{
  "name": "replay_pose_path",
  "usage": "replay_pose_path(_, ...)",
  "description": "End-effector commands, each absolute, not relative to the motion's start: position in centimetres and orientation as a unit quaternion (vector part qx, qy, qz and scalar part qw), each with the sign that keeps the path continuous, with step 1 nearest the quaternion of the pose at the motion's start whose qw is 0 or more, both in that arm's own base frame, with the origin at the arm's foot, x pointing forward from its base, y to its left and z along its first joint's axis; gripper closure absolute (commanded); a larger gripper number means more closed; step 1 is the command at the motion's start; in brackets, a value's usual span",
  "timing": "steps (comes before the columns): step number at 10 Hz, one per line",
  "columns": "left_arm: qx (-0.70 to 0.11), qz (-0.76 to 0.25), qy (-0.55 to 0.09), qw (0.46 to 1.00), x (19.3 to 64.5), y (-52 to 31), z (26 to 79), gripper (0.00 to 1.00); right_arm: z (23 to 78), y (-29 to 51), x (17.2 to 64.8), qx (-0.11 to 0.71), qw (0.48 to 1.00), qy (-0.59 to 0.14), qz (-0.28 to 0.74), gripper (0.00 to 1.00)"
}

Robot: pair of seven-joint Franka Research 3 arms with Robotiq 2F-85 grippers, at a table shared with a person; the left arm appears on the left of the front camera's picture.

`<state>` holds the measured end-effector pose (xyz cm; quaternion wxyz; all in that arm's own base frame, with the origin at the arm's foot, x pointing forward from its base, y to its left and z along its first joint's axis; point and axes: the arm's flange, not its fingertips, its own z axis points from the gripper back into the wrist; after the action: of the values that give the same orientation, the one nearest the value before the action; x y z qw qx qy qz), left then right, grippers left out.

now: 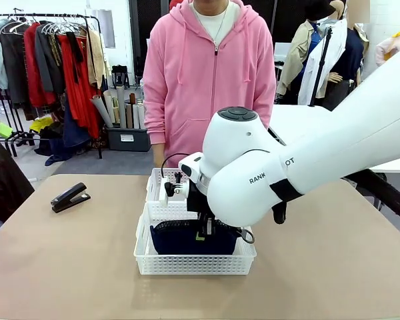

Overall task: Distribute items into two baskets.
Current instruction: Place the picked Pencil pouch into the Organizing basket as instructed by the person.

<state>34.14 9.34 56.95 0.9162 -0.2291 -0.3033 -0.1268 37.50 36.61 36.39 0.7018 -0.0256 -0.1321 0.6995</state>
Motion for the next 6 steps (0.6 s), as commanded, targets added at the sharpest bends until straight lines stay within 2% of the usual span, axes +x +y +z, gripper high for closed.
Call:
replay_pose_path(1, -0.227, -0.126, -0.303, 0.917, 34.1, 9.4, 56.9, 0.00, 37.6, 36.3, 37.5, -0.037, 0.705, -0.148, 0.693, 0.36)
replay_pose_path(3, -0.227, -0.126, -0.303, 0.917, 34.1, 9.4, 56.9, 0.00, 39.1, 35.4, 37.4, -0.029, 0.705, -0.150, 0.692, 0.00)
replay_pose_path(6, -0.227, -0.126, -0.303, 0.917, 34.1, 9.4, 56.9, 0.00, 41.6, 34.1, 36.4, -0.021, 0.702, -0.145, 0.697, 0.00)
